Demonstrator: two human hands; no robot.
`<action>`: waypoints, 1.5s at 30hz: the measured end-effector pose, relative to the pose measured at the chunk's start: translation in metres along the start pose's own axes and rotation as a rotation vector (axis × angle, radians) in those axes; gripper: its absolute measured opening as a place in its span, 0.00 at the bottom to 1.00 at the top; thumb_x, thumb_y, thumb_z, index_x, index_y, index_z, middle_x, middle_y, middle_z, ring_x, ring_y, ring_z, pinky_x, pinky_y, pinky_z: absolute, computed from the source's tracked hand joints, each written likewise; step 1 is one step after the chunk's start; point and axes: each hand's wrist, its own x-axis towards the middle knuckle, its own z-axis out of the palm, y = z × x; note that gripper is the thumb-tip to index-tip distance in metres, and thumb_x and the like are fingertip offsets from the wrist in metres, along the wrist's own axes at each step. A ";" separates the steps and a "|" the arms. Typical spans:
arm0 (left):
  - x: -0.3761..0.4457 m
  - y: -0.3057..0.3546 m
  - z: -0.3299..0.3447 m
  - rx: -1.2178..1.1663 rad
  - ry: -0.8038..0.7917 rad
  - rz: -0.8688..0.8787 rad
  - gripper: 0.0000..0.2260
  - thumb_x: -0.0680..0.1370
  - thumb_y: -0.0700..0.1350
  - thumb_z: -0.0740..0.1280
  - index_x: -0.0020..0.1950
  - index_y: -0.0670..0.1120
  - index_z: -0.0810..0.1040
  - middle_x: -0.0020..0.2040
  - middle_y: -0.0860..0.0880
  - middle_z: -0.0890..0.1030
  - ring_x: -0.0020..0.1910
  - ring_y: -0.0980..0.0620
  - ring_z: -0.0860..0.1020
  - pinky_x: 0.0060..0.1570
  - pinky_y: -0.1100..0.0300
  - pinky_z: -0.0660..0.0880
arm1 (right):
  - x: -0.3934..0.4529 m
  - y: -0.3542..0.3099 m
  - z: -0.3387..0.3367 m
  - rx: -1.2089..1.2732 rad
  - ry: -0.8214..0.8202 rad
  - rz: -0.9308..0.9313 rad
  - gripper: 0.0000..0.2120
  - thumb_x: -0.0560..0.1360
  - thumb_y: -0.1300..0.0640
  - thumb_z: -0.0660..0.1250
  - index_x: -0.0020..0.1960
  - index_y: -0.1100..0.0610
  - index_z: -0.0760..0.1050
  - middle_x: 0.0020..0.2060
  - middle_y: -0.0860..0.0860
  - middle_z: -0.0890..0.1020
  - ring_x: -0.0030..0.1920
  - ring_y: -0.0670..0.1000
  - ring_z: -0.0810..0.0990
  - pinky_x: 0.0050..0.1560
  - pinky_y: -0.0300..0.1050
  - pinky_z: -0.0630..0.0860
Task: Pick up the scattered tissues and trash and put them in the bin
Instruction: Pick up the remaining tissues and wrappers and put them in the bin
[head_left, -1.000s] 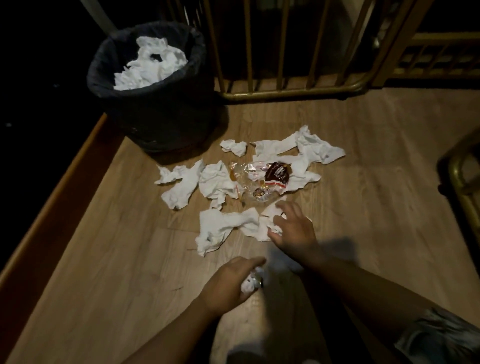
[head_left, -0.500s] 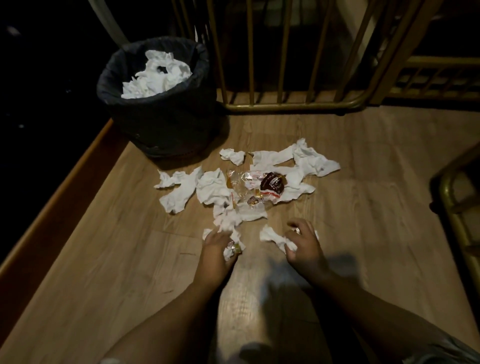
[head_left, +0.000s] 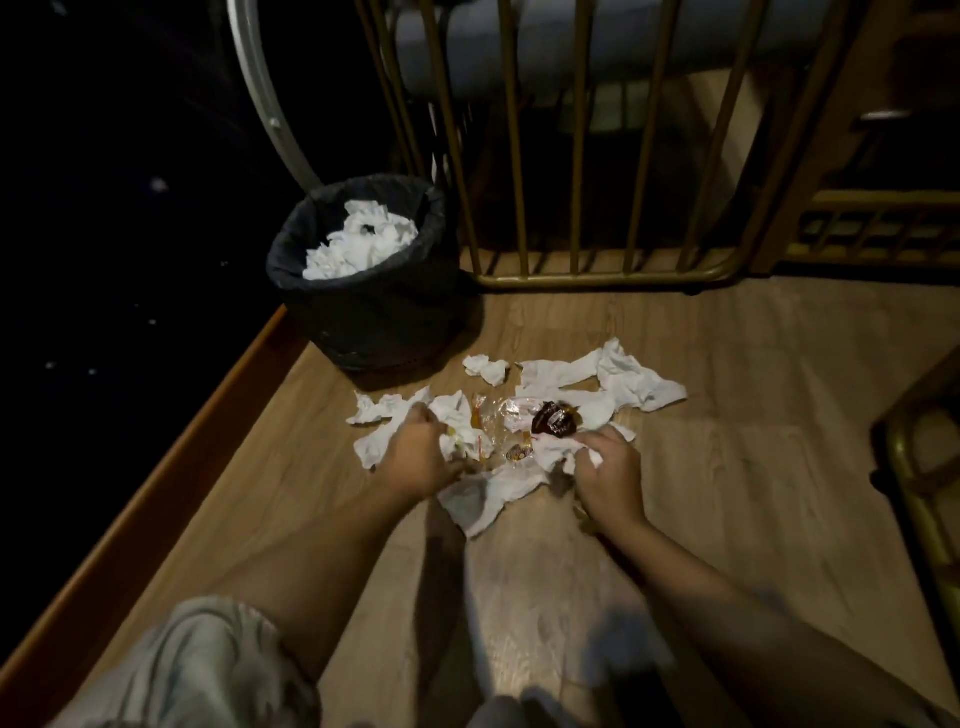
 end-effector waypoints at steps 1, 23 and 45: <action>0.013 0.002 -0.021 0.011 0.012 0.024 0.15 0.72 0.48 0.73 0.55 0.44 0.79 0.62 0.46 0.71 0.54 0.50 0.74 0.48 0.62 0.71 | 0.013 -0.015 0.000 0.034 0.001 -0.013 0.11 0.69 0.64 0.61 0.44 0.62 0.82 0.41 0.53 0.79 0.42 0.48 0.76 0.41 0.31 0.68; 0.193 -0.079 -0.170 -0.885 0.583 -0.107 0.15 0.76 0.56 0.65 0.39 0.44 0.77 0.36 0.49 0.80 0.42 0.46 0.80 0.44 0.52 0.74 | 0.195 -0.237 0.110 0.335 -0.161 0.081 0.15 0.79 0.59 0.59 0.35 0.62 0.74 0.23 0.51 0.75 0.21 0.47 0.76 0.23 0.36 0.69; 0.280 -0.166 -0.161 -0.588 0.180 -0.005 0.24 0.75 0.37 0.67 0.71 0.44 0.70 0.67 0.43 0.76 0.65 0.45 0.75 0.64 0.58 0.69 | 0.279 -0.228 0.255 -0.718 -0.501 0.072 0.32 0.80 0.44 0.56 0.79 0.48 0.47 0.79 0.55 0.47 0.77 0.60 0.41 0.74 0.64 0.40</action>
